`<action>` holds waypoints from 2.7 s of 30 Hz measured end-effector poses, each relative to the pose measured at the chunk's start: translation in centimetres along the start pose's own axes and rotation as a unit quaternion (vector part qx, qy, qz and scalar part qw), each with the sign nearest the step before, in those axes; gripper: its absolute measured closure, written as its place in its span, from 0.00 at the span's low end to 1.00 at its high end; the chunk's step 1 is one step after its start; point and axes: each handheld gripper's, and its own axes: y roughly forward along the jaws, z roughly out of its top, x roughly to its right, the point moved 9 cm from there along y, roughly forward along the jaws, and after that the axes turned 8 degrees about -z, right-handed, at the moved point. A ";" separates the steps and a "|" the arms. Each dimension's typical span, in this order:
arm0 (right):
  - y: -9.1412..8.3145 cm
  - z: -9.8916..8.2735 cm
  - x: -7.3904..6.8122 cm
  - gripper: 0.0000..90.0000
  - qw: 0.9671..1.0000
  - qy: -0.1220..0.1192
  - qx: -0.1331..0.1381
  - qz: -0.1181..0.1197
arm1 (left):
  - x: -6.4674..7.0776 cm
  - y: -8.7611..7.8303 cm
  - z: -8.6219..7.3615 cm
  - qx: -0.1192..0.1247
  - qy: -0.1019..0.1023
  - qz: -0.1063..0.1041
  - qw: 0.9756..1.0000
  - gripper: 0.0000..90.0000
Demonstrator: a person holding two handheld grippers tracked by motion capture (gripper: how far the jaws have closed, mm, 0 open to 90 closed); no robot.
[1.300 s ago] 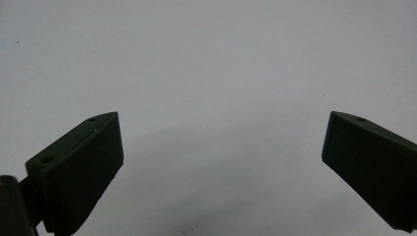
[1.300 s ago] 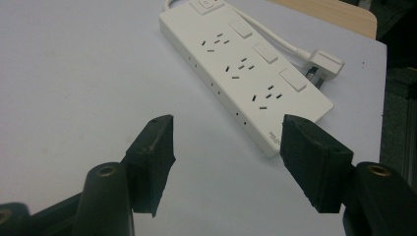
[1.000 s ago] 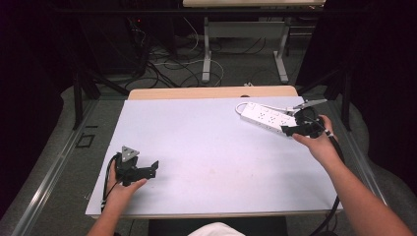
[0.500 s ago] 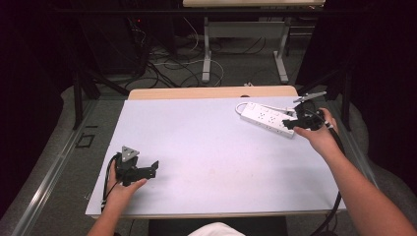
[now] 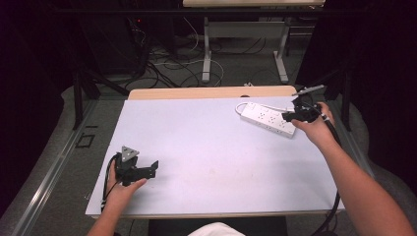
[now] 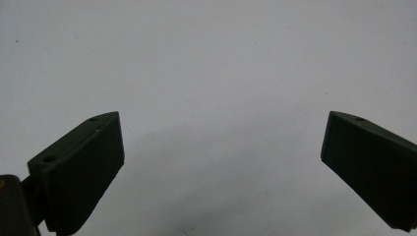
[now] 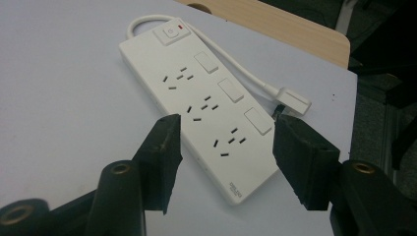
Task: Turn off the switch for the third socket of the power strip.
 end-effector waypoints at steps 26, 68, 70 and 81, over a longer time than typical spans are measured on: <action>3.1 1.9 1.2 0.59 1.000 0.012 -0.003 -0.015 | -0.1 0.0 -0.1 -0.003 0.002 -0.002 1.000 0.03; 7.2 0.2 3.5 0.83 0.995 0.062 -0.079 -0.027 | 0.0 0.3 -0.2 -0.008 0.000 -0.002 1.000 0.03; 7.4 0.1 3.5 0.84 0.994 0.062 -0.083 -0.029 | -0.1 0.3 -0.2 -0.008 0.002 -0.001 1.000 0.03; 8.4 -0.6 3.5 0.89 0.992 0.066 -0.105 -0.032 | 0.0 0.4 -0.3 -0.010 0.001 -0.003 1.000 0.03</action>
